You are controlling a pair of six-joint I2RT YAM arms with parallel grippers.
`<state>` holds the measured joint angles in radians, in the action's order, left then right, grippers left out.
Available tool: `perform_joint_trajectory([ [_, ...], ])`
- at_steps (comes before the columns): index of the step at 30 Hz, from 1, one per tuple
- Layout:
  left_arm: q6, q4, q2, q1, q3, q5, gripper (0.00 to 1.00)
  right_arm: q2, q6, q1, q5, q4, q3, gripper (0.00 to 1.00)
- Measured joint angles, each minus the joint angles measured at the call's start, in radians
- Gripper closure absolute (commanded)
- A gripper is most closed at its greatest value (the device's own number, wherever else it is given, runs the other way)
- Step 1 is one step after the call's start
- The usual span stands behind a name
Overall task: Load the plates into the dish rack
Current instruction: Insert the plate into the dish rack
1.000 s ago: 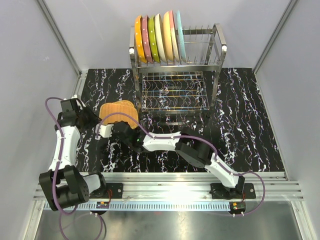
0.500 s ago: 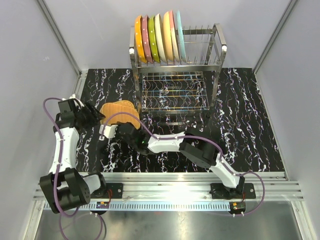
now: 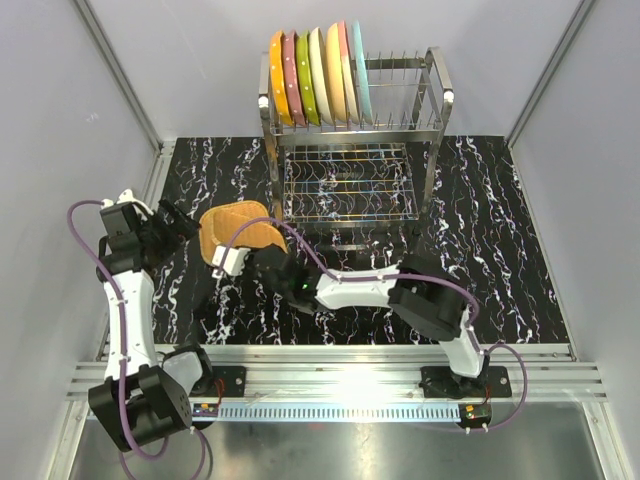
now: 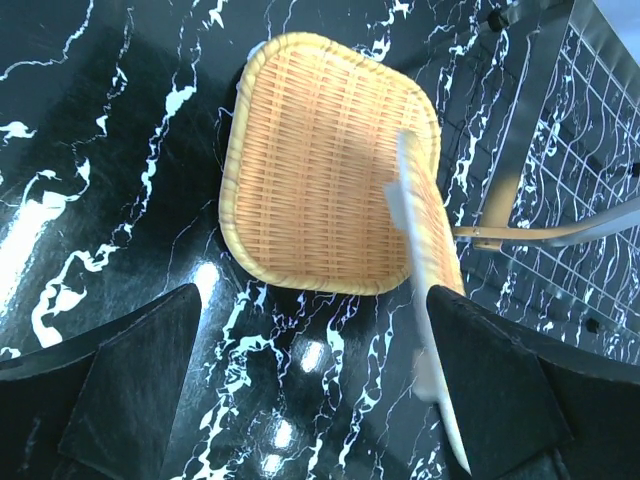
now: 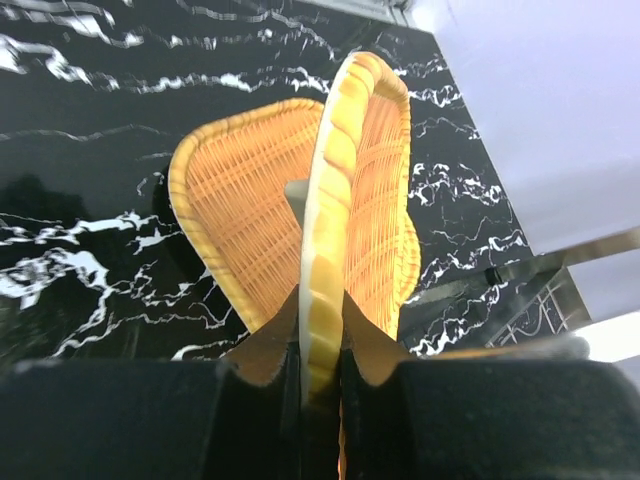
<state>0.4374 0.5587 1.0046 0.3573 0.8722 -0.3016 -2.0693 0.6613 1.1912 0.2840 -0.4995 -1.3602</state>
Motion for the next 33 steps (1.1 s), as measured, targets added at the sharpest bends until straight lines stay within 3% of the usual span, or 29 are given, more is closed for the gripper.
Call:
perform_joint_trajectory([
  [11,0.0,0.033,-0.055,0.011,0.0,0.114,0.02,0.436,-0.182,0.002,-0.05,0.151,0.091,1.0],
  [13,-0.001,0.032,-0.066,0.013,0.0,0.117,0.12,0.534,-0.212,0.002,-0.061,0.192,0.092,1.0],
  [14,-0.002,0.031,-0.067,0.013,0.0,0.116,0.12,0.587,-0.228,0.002,-0.061,0.21,0.09,1.0],
  [18,-0.009,0.029,-0.068,0.013,0.0,0.112,0.01,0.742,-0.285,-0.001,-0.043,0.324,0.016,1.0],
  [24,-0.011,0.023,-0.073,0.013,0.0,0.113,0.01,0.811,-0.333,-0.048,-0.019,0.456,-0.197,1.0],
  [33,-0.011,0.015,-0.088,0.013,-0.017,0.11,0.01,0.789,-0.372,-0.293,0.086,0.556,-0.463,1.0],
])
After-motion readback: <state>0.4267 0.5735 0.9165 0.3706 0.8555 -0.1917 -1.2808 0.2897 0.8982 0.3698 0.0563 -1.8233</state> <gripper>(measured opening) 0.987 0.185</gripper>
